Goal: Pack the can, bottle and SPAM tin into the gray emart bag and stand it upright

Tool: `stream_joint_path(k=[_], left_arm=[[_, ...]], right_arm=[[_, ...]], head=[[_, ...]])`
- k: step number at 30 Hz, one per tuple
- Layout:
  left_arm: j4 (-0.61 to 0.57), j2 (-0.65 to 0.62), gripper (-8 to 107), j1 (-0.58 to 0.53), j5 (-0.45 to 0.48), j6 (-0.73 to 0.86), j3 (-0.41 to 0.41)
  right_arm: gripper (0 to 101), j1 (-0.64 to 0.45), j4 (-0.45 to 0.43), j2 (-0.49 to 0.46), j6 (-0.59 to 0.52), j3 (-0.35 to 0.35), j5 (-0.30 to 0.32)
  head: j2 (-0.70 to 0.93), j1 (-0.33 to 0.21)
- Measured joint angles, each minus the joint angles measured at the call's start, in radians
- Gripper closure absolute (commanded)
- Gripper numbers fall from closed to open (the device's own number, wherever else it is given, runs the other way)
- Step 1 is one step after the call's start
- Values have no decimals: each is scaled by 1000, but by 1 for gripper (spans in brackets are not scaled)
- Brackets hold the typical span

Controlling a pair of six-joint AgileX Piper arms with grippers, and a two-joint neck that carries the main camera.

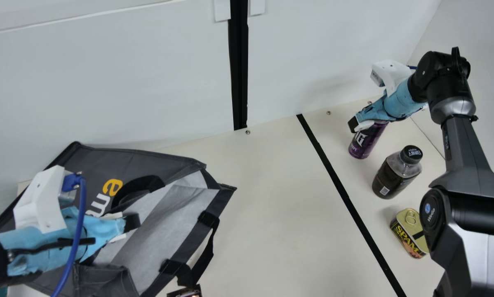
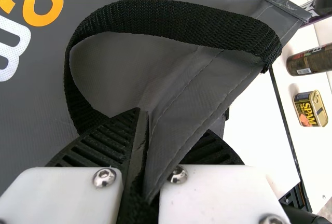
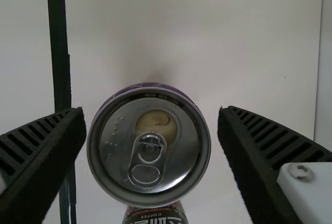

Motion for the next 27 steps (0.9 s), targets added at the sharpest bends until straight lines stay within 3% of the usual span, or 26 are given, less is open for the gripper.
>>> stream_joint_path(k=[9, 27], left_arm=[[0, 0, 107, 0, 0, 0, 0], [0, 0, 107, 0, 0, 0, 0]], right_arm=[[100, -3, 17, 16, -27, -17, 2], [101, 9, 59, -20, -145, -37, 2]], head=[[0, 0], [2, 0]])
